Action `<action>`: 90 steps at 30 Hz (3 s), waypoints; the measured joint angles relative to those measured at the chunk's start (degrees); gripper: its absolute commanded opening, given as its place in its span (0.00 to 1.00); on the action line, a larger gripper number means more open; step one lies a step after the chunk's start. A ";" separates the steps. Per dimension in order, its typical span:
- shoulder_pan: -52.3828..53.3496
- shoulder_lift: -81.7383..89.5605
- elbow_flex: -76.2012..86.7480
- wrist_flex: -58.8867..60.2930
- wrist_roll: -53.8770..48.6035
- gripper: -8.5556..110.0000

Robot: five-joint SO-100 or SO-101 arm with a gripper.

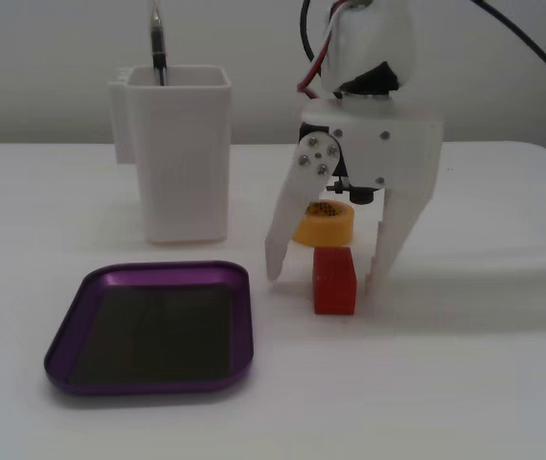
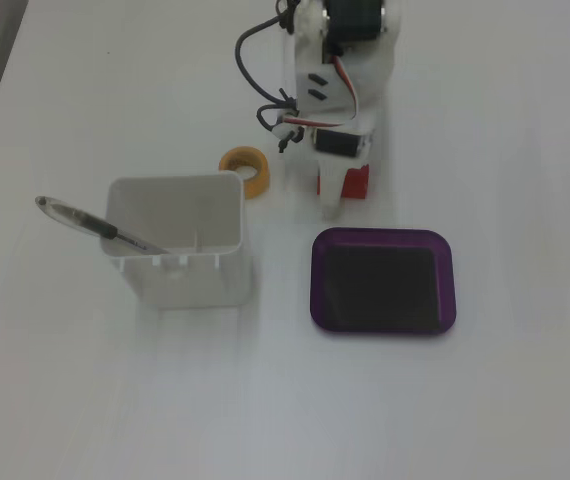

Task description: Pick up the red cube and place it in the box.

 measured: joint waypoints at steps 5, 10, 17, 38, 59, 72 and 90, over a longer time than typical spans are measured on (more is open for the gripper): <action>-0.09 0.00 0.00 0.00 -2.81 0.18; 0.26 0.00 0.09 -0.18 -2.90 0.06; -3.08 0.00 0.09 2.90 -3.16 0.07; -13.54 0.00 -26.02 4.31 -3.08 0.07; -9.93 -29.09 -47.99 4.13 -3.08 0.07; -9.67 -31.03 -48.43 6.68 -7.03 0.21; -6.94 -12.48 -75.94 35.95 -10.55 0.23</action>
